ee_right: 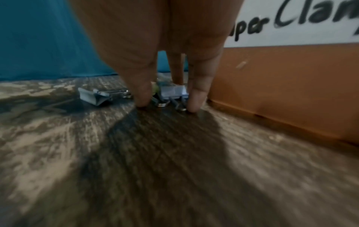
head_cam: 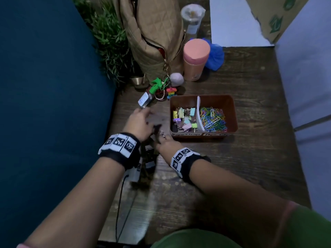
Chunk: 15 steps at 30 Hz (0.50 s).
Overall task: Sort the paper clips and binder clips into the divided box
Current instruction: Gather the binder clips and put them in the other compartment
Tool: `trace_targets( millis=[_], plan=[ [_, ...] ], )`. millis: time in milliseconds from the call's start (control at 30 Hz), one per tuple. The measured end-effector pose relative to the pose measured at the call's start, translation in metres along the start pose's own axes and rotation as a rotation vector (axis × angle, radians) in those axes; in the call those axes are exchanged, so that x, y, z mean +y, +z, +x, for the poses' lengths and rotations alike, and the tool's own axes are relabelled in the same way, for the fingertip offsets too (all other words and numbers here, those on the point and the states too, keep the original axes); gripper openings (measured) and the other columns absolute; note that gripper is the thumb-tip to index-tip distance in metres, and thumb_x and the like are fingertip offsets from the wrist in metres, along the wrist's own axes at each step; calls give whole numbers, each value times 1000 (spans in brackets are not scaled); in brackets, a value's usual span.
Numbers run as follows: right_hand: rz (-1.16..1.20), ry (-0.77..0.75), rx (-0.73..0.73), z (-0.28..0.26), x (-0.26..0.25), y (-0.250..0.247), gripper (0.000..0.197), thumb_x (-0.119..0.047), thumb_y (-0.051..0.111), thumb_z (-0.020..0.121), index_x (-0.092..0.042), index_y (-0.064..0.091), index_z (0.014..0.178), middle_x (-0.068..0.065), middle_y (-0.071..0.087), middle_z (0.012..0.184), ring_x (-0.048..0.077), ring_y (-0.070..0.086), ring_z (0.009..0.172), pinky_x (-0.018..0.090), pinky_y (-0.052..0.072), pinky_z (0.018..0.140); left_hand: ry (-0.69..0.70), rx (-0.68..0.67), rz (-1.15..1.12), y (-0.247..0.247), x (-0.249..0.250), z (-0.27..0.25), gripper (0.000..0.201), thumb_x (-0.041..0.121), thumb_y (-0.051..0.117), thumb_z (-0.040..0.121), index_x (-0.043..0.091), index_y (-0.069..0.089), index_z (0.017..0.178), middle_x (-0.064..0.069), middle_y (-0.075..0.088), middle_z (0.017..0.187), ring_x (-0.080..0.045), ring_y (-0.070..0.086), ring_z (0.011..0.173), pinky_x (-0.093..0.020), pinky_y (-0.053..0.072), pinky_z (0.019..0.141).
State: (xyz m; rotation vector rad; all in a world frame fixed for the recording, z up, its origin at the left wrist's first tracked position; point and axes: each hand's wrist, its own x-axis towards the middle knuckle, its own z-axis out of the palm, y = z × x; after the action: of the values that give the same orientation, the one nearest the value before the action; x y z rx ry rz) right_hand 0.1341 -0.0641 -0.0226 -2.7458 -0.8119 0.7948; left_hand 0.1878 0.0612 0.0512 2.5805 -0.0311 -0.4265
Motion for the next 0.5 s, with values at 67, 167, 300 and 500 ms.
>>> trace_targets(
  millis=[67,167,300,500],
  plan=[
    [50,-13,11,-5,6,5,54,11,42,81,-10,38,131,22,31,142,43,30,128,50,44,97,-108,-152,123,12,-26,-18,42,10,59,82,17,55,123,-16,48,121,-34,57,106,-32,44,94],
    [89,-23,44,-21,16,11,50,15,44,78,-9,44,122,22,38,133,40,38,119,46,42,92,-192,-336,144,40,-47,-48,68,14,70,74,22,41,135,-16,36,127,-34,55,110,-32,44,98],
    [122,-6,145,-42,25,23,49,15,51,71,-9,48,114,20,37,137,38,45,109,44,44,84,-209,-259,79,70,-49,-67,94,16,84,61,26,33,140,-9,31,128,-30,55,105,-35,48,96],
    [190,65,165,-62,27,39,41,8,54,73,-13,50,107,15,49,111,36,50,99,46,50,76,-193,-172,51,88,-44,-70,52,10,71,70,21,50,117,-10,41,114,-30,59,93,-36,51,88]
  ],
)
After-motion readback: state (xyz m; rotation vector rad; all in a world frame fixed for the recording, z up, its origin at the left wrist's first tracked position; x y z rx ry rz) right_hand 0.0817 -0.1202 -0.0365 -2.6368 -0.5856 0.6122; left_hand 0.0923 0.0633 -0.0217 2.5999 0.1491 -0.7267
